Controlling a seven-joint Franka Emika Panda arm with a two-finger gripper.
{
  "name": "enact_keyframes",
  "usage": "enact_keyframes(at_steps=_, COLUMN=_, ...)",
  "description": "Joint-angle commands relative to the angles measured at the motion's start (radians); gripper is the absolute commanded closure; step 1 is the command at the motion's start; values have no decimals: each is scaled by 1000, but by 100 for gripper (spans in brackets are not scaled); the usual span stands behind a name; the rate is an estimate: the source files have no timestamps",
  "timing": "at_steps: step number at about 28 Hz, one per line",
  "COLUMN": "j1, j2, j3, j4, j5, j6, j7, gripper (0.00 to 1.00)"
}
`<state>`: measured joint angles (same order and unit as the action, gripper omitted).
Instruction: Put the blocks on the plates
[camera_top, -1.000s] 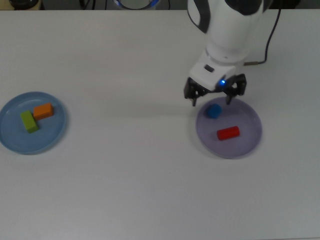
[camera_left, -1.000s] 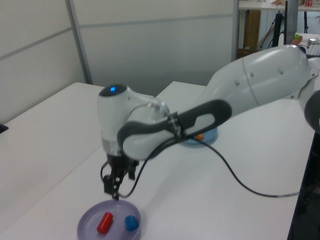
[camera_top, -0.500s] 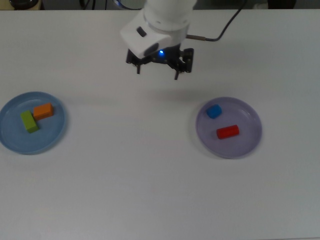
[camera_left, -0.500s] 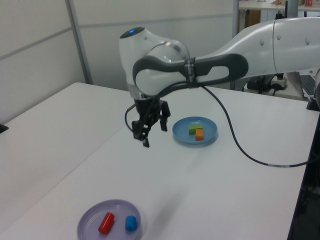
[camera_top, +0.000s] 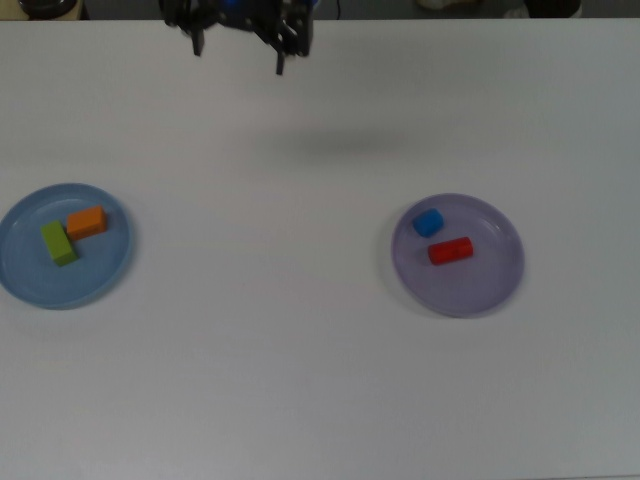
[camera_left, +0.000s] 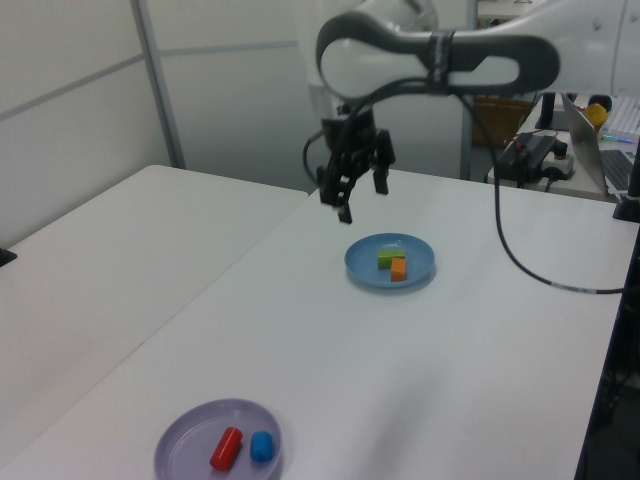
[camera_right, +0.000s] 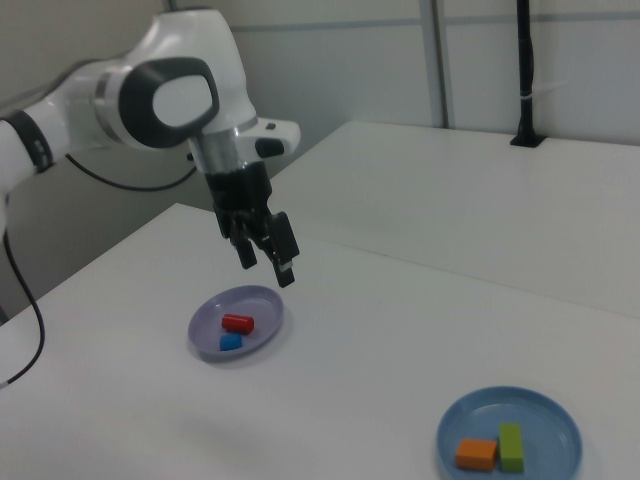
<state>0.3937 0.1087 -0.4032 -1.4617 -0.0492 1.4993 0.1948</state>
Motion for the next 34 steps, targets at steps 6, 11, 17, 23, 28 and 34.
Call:
enact_keyframes(at_steps=6, j1=10, j2=-110, j3=-39, j4=-97, j5=-4, j6=41, j7=-109, gripper=0)
enact_keyframes(at_steps=11, j1=-13, j2=-107, j3=-34, j4=-118, j5=3, j6=136, j7=-117, gripper=0)
enact_keyframes(at_steps=17, j1=-90, j2=-104, j3=1, j4=-115, j5=43, j6=144, j7=-123, gripper=0)
enact_keyframes(at_steps=23, j1=-294, j2=-104, j3=217, j4=-115, j5=62, j6=139, j7=-147, gripper=0)
enact_keyframes(at_steps=28, j1=-414, j2=-104, j3=351, j4=-120, j5=62, j6=139, j7=-147, gripper=0)
enact_keyframes(at_steps=34, j1=-473, j2=-104, j3=408, j4=-120, j5=62, j6=141, j7=-147, gripper=0)
